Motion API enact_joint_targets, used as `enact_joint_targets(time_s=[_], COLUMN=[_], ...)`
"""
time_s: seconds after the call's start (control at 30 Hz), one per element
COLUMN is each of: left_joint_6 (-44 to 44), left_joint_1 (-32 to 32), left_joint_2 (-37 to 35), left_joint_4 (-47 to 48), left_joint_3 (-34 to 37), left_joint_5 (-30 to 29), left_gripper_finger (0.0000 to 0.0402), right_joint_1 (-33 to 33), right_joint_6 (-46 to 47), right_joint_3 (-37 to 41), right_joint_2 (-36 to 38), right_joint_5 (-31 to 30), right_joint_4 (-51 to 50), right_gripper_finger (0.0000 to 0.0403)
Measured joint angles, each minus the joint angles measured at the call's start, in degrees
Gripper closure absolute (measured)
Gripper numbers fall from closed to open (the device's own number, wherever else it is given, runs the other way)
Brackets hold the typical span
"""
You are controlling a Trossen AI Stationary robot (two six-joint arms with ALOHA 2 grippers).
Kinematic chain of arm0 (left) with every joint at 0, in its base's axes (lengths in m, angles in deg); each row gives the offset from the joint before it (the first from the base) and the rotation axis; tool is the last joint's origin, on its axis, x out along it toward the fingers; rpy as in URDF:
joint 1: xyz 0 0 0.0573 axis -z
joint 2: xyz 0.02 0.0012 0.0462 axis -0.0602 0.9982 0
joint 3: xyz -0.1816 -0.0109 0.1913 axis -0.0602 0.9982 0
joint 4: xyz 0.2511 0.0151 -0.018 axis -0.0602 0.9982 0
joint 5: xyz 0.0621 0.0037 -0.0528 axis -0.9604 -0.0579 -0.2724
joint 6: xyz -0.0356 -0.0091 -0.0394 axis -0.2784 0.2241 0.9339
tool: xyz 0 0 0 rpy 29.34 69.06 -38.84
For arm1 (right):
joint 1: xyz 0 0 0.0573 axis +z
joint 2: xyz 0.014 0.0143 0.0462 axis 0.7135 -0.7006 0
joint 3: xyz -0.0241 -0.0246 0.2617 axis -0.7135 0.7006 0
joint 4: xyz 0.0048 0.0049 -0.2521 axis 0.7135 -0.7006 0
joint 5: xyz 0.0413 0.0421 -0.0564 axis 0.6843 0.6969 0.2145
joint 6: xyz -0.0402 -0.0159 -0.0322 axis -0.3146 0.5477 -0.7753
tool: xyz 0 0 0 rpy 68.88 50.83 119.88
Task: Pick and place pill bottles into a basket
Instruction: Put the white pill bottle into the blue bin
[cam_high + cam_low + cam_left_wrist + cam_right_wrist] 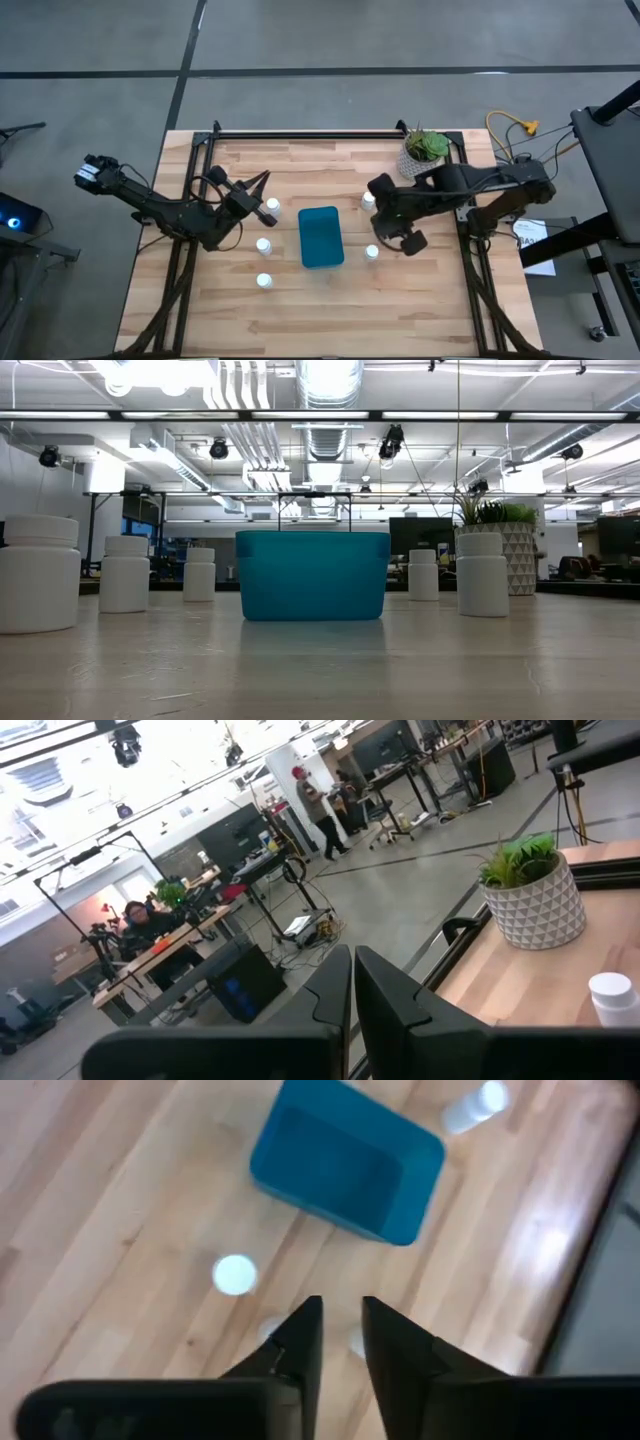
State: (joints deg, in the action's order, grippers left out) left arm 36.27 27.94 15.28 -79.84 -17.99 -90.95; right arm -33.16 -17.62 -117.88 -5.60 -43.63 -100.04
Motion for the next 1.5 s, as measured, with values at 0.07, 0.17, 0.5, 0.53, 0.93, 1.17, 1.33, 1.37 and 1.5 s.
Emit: enact_joint_targets(time_s=[0.07, 0.17, 0.5, 0.53, 0.93, 1.17, 1.33, 1.37, 1.5], left_joint_6=[0.0, 0.0, -0.4, -0.4, -0.5, -0.5, -0.5, -0.5, -0.5], left_joint_1=[0.0, 0.0, 0.0, 0.0, 0.0, 0.0, 0.0, 0.0, 0.0], left_joint_2=[0.0, 0.0, 0.0, 0.0, 0.0, 0.0, 0.0, 0.0, 0.0], left_joint_4=[0.0, 0.0, 0.0, 0.0, 0.0, 0.0, 0.0, 0.0, 0.0], left_joint_3=[0.0, 0.0, 0.0, 0.0, 0.0, 0.1, 0.1, 0.1, 0.1], left_joint_5=[0.0, 0.0, 0.0, 0.1, 0.1, 0.1, 0.1, 0.1, 0.1], left_gripper_finger=[0.0400, 0.0400, 0.0400, 0.0400, 0.0400, 0.0400, 0.0400, 0.0400, 0.0400], right_joint_1=[0.0, 0.0, 0.0, 0.0, 0.0, 0.0, 0.0, 0.0, 0.0], right_joint_6=[0.3, 0.4, 0.5, 0.5, 0.0, -1.1, -1.3, -1.3, -2.2], right_joint_3=[0.0, 0.0, 0.5, 0.7, 9.1, 15.2, 20.2, 21.1, 24.3], right_joint_2=[-1.1, -3.0, -7.3, -7.5, -7.8, -7.6, -7.6, -7.6, -7.6], right_joint_5=[0.5, 0.7, 4.9, 4.9, 6.7, 8.2, 8.3, 8.3, 8.3], right_joint_4=[-0.3, -1.1, -2.1, -2.2, 2.5, 8.1, 12.7, 13.5, 17.0], right_gripper_finger=[0.0308, 0.0281, 0.0209, 0.0203, 0.0177, 0.0177, 0.0177, 0.0177, 0.0177])
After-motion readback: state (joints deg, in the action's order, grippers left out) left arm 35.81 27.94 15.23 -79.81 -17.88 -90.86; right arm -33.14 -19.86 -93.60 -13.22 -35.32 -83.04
